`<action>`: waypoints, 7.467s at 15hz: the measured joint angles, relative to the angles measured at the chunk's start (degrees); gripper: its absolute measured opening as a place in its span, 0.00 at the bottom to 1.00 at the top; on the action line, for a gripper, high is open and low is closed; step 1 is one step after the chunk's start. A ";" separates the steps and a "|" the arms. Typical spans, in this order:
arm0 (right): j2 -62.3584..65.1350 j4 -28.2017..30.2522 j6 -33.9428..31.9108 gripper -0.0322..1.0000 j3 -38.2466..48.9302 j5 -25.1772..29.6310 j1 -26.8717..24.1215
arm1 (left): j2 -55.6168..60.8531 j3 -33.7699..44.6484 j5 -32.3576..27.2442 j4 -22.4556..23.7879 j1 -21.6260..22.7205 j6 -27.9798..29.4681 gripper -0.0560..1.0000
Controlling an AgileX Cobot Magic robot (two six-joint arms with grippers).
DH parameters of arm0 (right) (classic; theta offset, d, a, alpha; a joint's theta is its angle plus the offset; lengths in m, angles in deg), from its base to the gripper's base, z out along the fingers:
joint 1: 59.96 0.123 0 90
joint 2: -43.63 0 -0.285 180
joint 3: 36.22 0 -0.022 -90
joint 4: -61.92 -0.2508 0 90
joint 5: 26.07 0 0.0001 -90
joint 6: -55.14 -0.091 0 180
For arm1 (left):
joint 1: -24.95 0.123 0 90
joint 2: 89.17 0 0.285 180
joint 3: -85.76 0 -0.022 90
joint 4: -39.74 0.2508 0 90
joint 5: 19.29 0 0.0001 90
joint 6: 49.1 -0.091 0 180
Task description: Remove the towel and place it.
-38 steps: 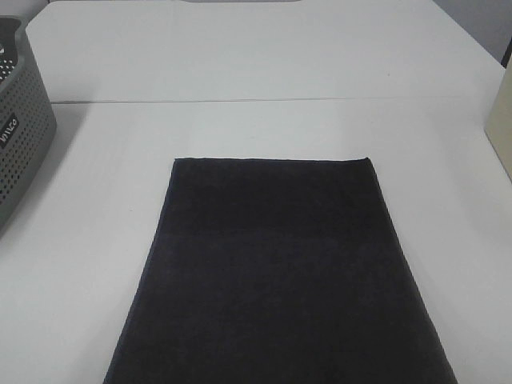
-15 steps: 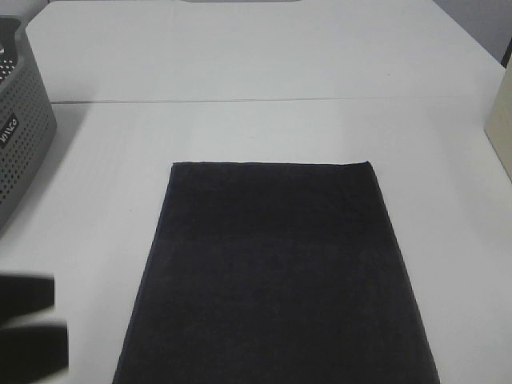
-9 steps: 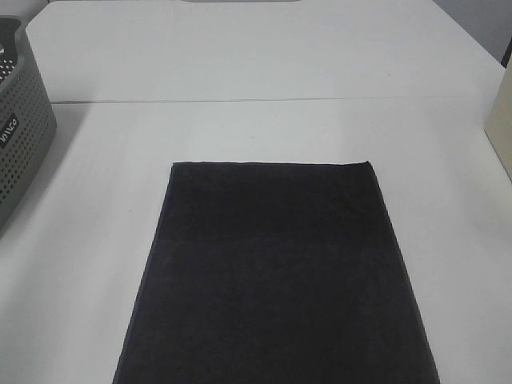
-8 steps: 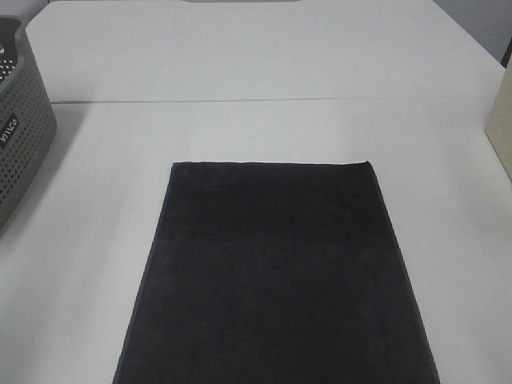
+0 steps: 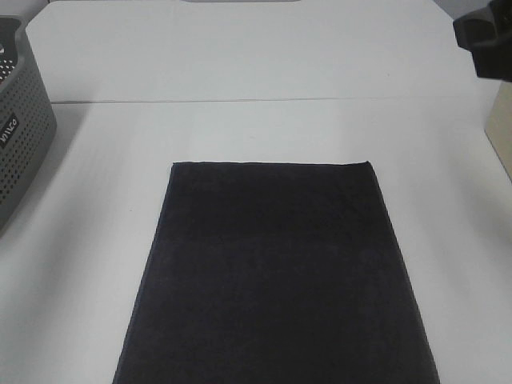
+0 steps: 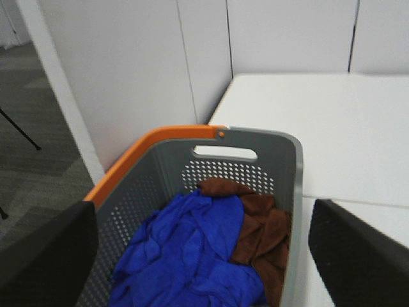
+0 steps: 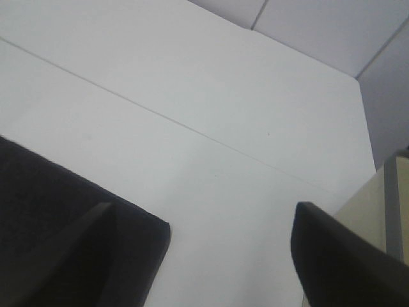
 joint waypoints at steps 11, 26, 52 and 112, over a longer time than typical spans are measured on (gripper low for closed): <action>-25.38 -58.33 35.70 0.74 -33.69 17.59 -29.16 | -39.30 -33.58 -3.15 -104.91 23.84 -96.31 0.85; -48.53 -91.10 63.88 0.69 -35.52 25.10 -43.20 | -65.26 -50.19 -11.29 -112.64 17.53 -93.16 0.75; -73.34 -94.25 81.99 0.66 -39.48 8.94 -43.20 | -84.57 -52.14 -9.91 -113.04 17.13 -96.14 0.75; -98.95 -97.69 89.73 0.04 -74.03 -21.54 -36.67 | -107.26 -81.19 39.59 -114.19 7.16 -105.31 0.05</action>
